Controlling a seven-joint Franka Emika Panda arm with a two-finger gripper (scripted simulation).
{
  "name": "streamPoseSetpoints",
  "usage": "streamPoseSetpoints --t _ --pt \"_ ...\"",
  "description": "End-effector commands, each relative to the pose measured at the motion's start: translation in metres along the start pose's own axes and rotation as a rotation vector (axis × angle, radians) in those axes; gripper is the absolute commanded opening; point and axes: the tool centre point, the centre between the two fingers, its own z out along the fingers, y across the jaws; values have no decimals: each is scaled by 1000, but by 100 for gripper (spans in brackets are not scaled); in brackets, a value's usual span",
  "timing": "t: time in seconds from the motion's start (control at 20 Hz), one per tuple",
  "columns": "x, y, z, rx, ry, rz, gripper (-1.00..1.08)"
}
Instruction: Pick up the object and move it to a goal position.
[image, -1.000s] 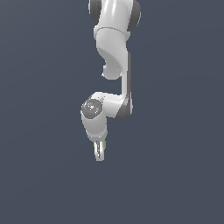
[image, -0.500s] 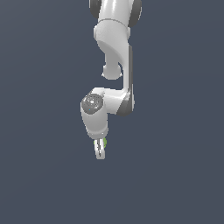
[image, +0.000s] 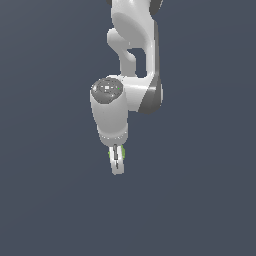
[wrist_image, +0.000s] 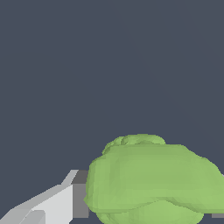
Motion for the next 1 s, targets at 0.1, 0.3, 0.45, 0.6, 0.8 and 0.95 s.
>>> streamPoseSetpoints --t 0.1,0.3,0.45,0.6,0.8,0.95 --pt "-9 -2 -53 0 1 1 -100" --pt "-17 -5 -98 0 2 1 -100" --pt "-22 -8 -129 0 2 0 -100" --pt "-27 -10 -154 0 2 0 -100" --pt "-31 -13 -177 0 1 -1 -100" --pt "-33 -14 -189 0 1 -1 -100"
